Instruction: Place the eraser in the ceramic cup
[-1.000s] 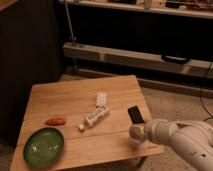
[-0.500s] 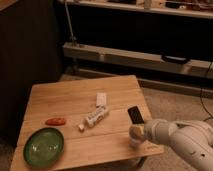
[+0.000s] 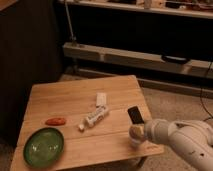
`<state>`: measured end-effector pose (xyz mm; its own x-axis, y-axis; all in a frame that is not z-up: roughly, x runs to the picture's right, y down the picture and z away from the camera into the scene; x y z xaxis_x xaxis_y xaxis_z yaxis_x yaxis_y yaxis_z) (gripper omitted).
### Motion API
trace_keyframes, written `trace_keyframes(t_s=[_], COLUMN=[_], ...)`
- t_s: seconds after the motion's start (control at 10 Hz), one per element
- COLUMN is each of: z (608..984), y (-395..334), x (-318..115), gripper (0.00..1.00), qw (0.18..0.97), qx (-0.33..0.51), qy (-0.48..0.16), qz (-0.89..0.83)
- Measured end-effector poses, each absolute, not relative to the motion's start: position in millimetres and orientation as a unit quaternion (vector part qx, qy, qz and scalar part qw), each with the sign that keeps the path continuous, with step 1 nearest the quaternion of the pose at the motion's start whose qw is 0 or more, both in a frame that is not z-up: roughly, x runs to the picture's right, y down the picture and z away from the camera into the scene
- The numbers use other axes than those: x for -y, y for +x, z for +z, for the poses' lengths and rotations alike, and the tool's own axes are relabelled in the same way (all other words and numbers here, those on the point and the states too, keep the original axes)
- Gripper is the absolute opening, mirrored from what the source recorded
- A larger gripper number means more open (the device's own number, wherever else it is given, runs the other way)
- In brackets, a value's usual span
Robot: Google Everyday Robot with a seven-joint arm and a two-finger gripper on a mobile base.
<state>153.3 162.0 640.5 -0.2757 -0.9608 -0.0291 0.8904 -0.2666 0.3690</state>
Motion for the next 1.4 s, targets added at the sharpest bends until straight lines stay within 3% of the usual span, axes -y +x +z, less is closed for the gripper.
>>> trace_keyframes(t_s=[1.4], z=[645.2], y=[155.0], x=[-165.0], gripper=[0.1], qw=[0.586], qx=[0.144], qy=[0.119], qz=[-0.788])
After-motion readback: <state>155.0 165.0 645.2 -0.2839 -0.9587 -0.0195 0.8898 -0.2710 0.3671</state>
